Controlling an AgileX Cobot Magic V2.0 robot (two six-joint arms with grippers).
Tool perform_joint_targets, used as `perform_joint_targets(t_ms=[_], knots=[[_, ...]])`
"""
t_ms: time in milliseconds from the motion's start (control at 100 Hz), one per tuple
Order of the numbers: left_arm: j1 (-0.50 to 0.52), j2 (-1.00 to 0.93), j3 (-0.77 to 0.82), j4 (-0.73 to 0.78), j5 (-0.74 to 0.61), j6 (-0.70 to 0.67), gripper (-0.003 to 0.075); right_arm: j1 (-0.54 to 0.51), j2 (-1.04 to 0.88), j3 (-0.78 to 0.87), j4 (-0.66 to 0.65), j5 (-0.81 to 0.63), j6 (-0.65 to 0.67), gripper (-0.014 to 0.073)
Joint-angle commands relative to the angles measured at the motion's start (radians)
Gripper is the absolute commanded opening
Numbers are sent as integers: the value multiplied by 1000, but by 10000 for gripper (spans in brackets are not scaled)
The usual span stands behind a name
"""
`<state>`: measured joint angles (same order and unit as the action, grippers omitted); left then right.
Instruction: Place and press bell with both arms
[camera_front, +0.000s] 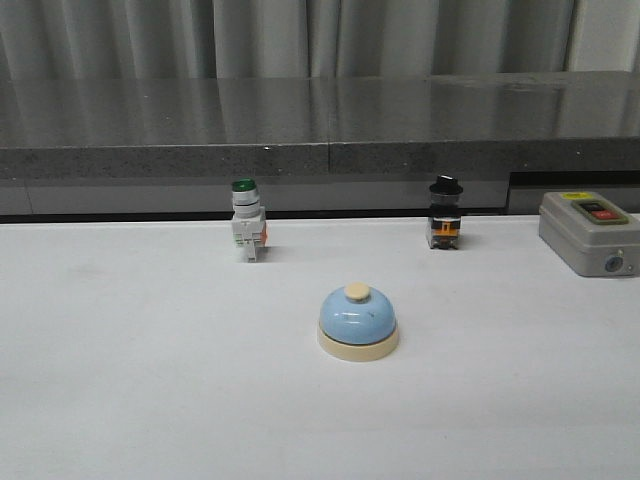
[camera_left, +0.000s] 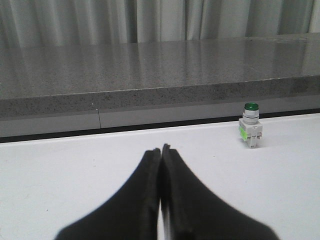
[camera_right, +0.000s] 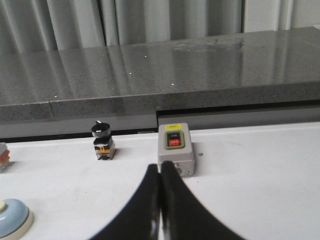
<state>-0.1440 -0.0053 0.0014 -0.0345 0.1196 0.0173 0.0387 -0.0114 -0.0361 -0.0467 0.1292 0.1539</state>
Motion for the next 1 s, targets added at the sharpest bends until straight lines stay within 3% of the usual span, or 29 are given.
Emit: perform_joint_targets(t_ms=[0, 100, 990], knots=[[3, -29, 42, 0, -81, -9, -20, -5, -17, 11, 1, -161, -1, -60], [3, -29, 42, 0, -81, -9, -20, -5, -17, 50, 1, -220, -1, -60], [3, -29, 42, 0, -81, -9, -20, -5, -17, 48, 1, -205, -1, -60]])
